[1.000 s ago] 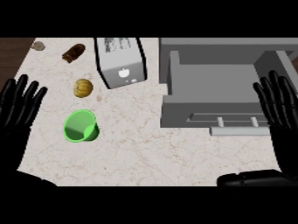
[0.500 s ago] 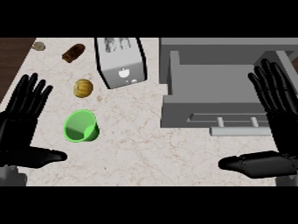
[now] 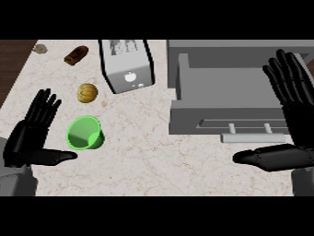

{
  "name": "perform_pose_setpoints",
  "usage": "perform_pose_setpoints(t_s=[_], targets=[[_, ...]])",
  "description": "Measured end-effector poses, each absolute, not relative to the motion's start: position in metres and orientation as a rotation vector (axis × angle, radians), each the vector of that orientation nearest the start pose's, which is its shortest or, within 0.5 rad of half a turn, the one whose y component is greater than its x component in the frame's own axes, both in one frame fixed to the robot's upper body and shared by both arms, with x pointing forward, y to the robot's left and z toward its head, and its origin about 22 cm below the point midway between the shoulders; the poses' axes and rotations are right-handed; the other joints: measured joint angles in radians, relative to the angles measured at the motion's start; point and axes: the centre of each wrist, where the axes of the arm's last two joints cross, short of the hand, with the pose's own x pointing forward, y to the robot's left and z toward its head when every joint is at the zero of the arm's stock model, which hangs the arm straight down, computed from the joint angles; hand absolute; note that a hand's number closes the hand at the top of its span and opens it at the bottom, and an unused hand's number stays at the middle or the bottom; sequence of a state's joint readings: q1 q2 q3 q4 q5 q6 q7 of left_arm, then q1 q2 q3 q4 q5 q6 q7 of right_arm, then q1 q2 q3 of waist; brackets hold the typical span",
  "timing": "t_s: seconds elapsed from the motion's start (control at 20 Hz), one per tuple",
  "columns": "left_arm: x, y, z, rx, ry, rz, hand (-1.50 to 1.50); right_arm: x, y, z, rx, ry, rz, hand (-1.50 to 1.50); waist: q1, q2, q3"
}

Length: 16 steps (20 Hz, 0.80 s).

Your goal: Pick up the cup, place it into the drawer and close the drawer

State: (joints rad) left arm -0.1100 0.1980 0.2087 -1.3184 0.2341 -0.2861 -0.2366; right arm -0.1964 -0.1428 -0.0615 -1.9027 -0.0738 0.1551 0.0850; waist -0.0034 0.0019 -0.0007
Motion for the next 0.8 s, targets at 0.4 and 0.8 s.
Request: perform_pose_setpoints(t_s=[0.4, 0.8], targets=[[0.26, 0.334, -0.067, -0.073, -1.65, 0.03, -1.5, 0.265, -0.251, 0.137, 0.059, -2.0, 0.26, -1.5, -0.001, 0.0, 0.0], [0.258, 0.344, -0.113, -0.036, -1.622, 0.028, -1.5, 0.269, -0.252, 0.142, 0.059, -1.999, 0.262, -1.5, -0.006, 0.001, -0.001]])
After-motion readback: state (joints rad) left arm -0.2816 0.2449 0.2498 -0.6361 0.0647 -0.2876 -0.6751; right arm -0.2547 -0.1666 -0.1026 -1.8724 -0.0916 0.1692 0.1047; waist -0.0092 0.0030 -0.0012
